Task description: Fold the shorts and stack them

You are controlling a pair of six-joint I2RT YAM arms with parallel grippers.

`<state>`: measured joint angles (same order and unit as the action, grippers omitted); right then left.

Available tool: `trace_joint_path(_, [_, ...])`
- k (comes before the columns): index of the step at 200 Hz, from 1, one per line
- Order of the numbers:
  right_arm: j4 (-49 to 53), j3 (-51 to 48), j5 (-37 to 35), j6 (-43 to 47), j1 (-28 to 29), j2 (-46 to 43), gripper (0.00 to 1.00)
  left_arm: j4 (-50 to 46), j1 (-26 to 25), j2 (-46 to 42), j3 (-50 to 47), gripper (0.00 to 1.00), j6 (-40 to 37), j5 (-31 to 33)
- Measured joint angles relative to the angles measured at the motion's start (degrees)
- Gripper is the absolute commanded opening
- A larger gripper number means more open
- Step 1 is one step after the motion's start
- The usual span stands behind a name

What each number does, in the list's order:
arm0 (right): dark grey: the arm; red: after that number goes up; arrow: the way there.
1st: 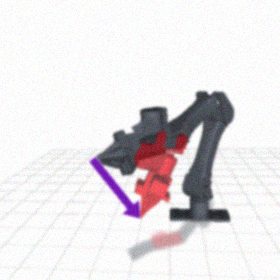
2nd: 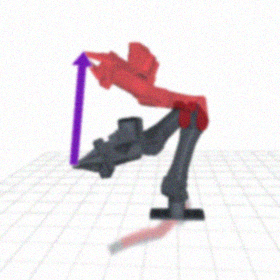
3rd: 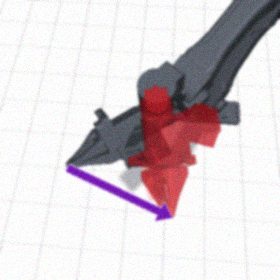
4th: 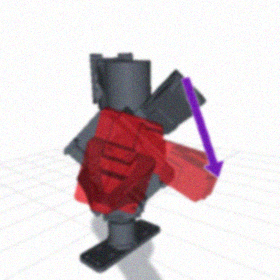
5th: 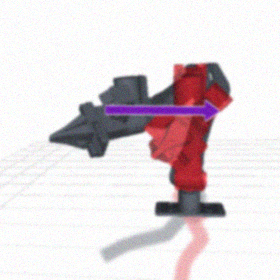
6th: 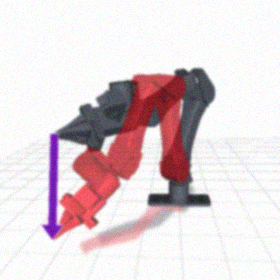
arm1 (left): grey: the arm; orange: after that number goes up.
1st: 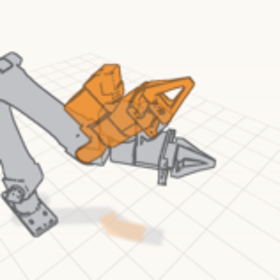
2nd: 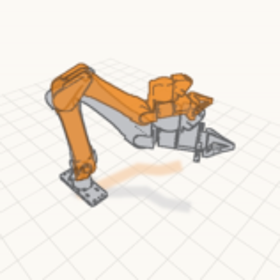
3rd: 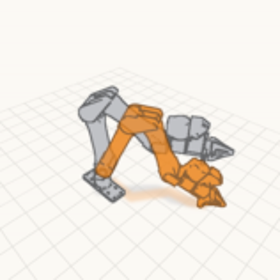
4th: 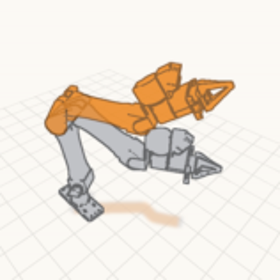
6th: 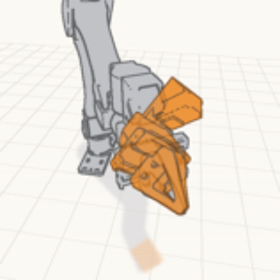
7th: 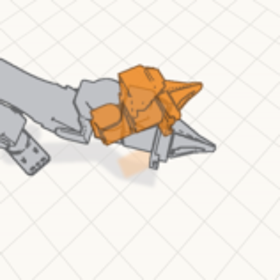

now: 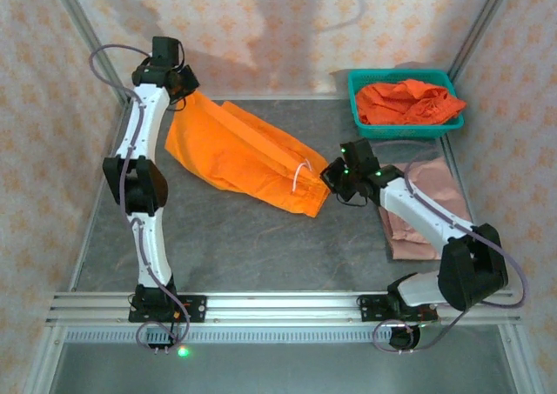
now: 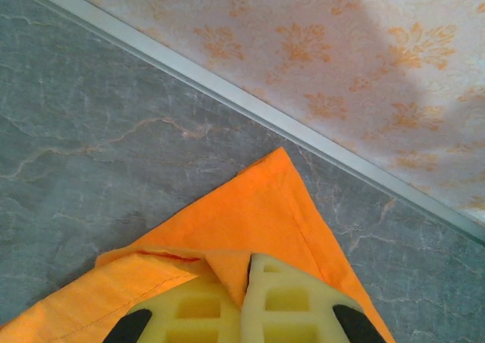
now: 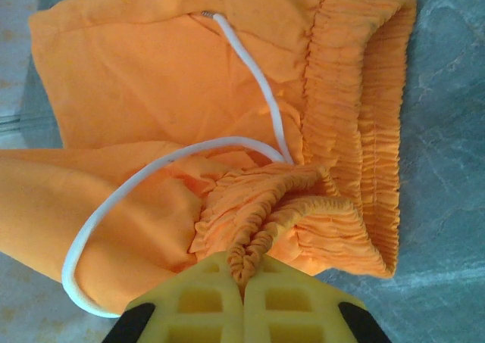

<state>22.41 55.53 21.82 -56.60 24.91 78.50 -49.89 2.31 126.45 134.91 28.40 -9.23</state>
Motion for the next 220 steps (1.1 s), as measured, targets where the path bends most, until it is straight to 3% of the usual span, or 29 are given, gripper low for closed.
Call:
trace_joint_path(62, [-2.25,1.60,0.66,-0.22,-3.74,4.74,0.00,-1.77,-0.87,9.94,11.32,0.00,1.51,-0.50])
trace_joint_path(83, [-3.08,1.60,0.70,-0.87,-4.79,6.38,0.05,-1.38,-1.01,11.74,12.00,0.02,2.78,-0.87])
trace_joint_path(96, [-3.89,1.60,0.92,-1.77,-5.42,7.39,0.12,-0.50,-1.25,13.40,13.00,0.10,3.69,-0.87])
trace_joint_path(113, [-4.50,1.90,1.55,-2.73,-6.84,8.98,0.27,1.22,-1.73,16.04,15.39,0.28,6.10,-0.85])
trace_joint_path(141, [-3.39,3.82,2.71,-4.11,-12.09,10.71,0.62,5.11,-1.51,21.05,21.84,0.77,10.80,-1.16])
trace_joint_path(151, [-2.71,5.27,2.84,-3.85,-14.14,10.58,0.71,6.05,-1.31,21.57,23.23,0.89,11.96,-1.55])
trace_joint_path(167, [-2.10,7.13,2.21,-2.82,-16.20,9.07,0.83,7.15,-1.03,21.22,24.37,0.99,13.73,-2.40])
trace_joint_path(190, [-1.42,7.08,1.68,-2.34,-16.59,2.05,0.90,6.38,-0.76,17.22,23.56,1.00,12.44,-3.76])
trace_joint_path(220, [-4.31,5.60,2.62,-2.99,-13.29,-4.81,0.94,7.19,-0.76,0.37,6.75,1.00,9.40,-6.75])
